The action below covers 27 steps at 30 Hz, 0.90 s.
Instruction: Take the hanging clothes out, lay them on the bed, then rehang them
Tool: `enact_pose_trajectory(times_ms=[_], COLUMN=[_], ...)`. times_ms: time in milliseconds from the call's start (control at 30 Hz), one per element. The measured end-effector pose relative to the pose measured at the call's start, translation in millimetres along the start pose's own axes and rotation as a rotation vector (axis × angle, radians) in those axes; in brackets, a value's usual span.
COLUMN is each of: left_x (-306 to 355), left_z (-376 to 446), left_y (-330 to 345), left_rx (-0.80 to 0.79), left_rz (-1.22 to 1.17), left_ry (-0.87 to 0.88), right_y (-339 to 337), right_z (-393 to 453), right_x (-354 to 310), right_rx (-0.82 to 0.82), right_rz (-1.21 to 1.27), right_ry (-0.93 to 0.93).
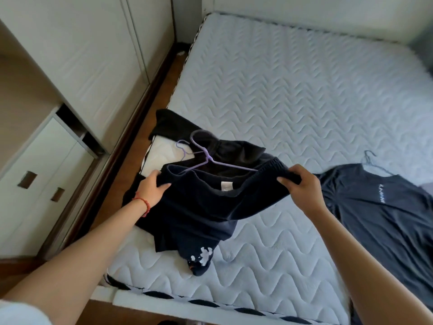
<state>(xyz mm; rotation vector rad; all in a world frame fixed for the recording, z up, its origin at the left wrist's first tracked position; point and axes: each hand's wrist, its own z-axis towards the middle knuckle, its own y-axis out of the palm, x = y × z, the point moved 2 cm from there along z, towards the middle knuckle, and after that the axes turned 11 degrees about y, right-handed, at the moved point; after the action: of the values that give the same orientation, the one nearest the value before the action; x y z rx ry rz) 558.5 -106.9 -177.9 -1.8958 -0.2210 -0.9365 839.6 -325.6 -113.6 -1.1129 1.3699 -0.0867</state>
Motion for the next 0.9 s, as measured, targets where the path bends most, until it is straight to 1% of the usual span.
enact_pose_trajectory(times_ms=[100,200,333,467,633,767,833,900], left_x=[40.8,85.8,140.9,199.0,265.8,310.1,327.9,339.8], left_z=[-13.1,-29.8,-60.2,-114.1,-193.3,-243.5,-259.5,-268.5], left_y=[-20.7,-35.1,-43.4,-34.9,-8.7,9.1,14.9,19.4], left_rx=[0.067,0.088,0.171,0.22,0.268,0.347,0.349,0.336], left_rz=[-0.03,-0.032,-0.045,-0.099,-0.113,-0.104,-0.092,-0.068], left_ry=[0.097,0.217,0.363,0.482,0.662,0.756,0.793,0.81], right_y=[-39.1,-79.2,-137.8,-200.3,-271.7,-318.8,-339.0,-356.6], right_z=[-18.4,-41.1,-76.4,-122.9,-189.3,-234.8,-248.5,-256.3], right_x=[-18.3,-31.1,-30.2,-4.0,41.9,74.1,88.1,101.6], right_rx=[0.073,0.132,0.24,0.302,0.268,0.198,0.244,0.338], right_rz=[0.064,0.11,0.129,0.095,-0.003,0.113,0.091,0.06], right_ry=[-0.026,-0.068,-0.092,-0.056,-0.021,-0.048,-0.051,-0.051])
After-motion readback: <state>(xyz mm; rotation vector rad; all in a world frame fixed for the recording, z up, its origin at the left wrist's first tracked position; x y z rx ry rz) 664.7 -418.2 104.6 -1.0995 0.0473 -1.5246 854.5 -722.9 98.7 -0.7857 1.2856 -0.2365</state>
